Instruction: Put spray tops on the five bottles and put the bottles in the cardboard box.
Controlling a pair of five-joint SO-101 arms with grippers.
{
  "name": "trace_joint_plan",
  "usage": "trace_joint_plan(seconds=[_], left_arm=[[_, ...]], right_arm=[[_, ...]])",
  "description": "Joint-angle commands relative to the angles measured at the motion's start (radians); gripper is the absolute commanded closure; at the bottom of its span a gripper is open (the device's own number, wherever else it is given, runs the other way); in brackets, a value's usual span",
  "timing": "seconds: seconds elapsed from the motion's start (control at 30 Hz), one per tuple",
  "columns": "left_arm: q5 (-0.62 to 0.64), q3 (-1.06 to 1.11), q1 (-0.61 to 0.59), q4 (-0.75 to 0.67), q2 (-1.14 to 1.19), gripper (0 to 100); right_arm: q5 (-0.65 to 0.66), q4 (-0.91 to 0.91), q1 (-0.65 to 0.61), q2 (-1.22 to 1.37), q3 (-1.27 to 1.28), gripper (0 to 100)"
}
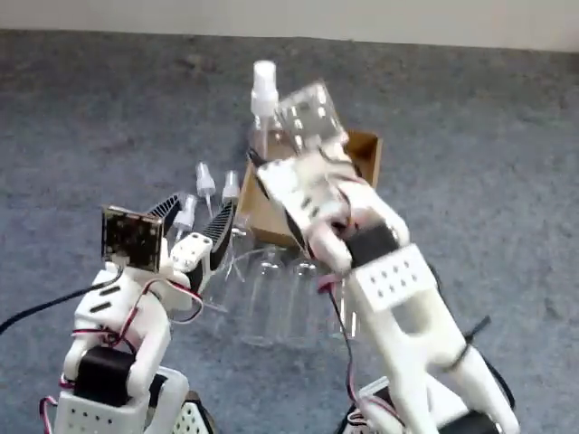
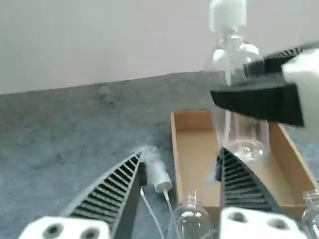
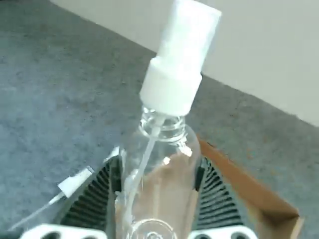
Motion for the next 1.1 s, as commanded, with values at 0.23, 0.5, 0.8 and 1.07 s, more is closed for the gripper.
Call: trace_joint_plan(seconds=[0.23, 0.5, 0.8, 1.07], left_arm=[[-0.014, -0.099, 0.047, -0.052, 0.308, 71], [-0.008, -0.104, -0.048, -0.178, 0.415, 71], [-0.006, -0.101, -0.099, -0.242, 0.460, 73], [-0.012, -0.061, -0.054, -0.242, 0.458, 73]], right_arm=[[-0.130, 0.410, -0.113, 0.185, -0.522, 99.5], [-0.130, 0.509, -0.156, 0.183, -0.521, 99.5], [-0.123, 0.493, -0.113, 0.033, -0.417, 99.5], [-0.068, 0.205, 0.071, 0.143, -0.354, 99.5]])
